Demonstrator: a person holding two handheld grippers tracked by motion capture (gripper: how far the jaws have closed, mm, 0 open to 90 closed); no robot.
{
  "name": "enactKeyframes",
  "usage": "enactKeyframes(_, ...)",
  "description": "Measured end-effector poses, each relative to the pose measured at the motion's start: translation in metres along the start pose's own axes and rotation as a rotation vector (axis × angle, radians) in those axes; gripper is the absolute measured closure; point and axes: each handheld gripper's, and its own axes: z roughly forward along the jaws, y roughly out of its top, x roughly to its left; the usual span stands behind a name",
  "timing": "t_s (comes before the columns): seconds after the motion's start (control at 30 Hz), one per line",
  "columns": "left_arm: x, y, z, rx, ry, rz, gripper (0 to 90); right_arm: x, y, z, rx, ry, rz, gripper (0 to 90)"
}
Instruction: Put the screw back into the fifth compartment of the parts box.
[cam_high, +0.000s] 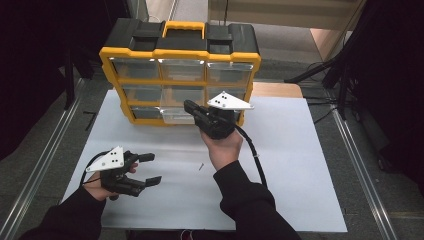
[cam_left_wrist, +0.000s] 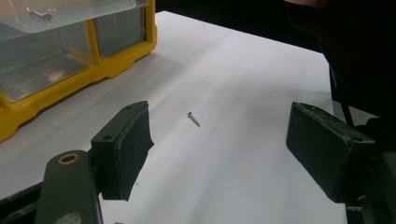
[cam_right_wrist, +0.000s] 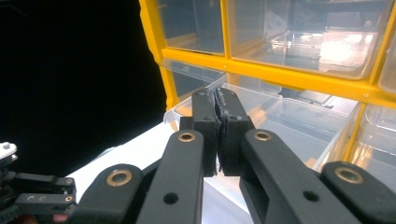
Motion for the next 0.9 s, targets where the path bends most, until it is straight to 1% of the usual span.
enactKeyframes(0.1, 0.0, 0.0, 0.0, -0.001, -0.003, 0.0, 21.8, -0.001, 0.002, 0.003, 0.007, -0.008, -0.001, 89.3)
enactKeyframes(0.43, 0.0, 0.0, 0.0, -0.002, -0.004, 0.001, 21.8, -0.007, 0.006, 0.01, 0.005, -0.031, 0.003, 89.2)
enactKeyframes(0.83, 0.0, 0.0, 0.0, -0.006, -0.005, 0.0, 21.8, -0.011, 0.009, 0.014, 0.007, -0.05, 0.018, 89.2)
enactKeyframes(0.9, 0.0, 0.0, 0.0, -0.002, -0.006, 0.001, 21.8, -0.012, 0.009, 0.015, 0.003, -0.057, 0.014, 89.2)
